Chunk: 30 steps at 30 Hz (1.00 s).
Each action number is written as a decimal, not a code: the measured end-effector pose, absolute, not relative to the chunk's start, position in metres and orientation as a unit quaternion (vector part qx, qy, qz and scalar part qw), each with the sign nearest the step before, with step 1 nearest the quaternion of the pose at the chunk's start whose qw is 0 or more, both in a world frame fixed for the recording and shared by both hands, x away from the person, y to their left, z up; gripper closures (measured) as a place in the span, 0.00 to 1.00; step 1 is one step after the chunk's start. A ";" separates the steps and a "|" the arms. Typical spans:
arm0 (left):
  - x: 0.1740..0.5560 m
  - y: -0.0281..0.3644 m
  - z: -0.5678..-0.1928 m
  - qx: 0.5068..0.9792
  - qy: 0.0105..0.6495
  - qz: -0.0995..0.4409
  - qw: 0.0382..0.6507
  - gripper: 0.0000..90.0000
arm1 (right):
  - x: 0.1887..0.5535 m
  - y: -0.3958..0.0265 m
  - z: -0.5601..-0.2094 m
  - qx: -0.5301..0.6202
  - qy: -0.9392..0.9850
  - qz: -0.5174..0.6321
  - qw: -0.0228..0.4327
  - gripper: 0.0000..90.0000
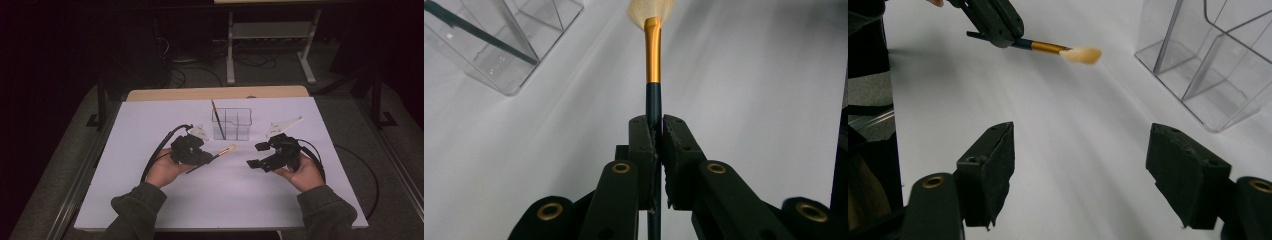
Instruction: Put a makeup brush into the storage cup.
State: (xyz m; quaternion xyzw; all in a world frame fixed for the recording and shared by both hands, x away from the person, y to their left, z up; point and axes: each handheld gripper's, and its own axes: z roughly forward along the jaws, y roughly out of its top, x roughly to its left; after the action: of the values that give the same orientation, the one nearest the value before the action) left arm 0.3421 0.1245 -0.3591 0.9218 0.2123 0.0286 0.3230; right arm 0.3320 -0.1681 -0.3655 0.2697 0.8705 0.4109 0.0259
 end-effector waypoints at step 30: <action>0.330 0.147 -0.336 0.908 0.193 0.043 0.370 0.93 | 0.348 -0.139 -0.347 0.237 0.868 0.436 -0.025 0.27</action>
State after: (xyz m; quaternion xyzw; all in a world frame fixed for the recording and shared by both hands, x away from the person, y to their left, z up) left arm 0.3300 0.1473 -0.3363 0.9077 0.1934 0.0428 0.3699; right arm 0.3480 -0.1387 -0.3473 0.2370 0.8677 0.4363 -0.0254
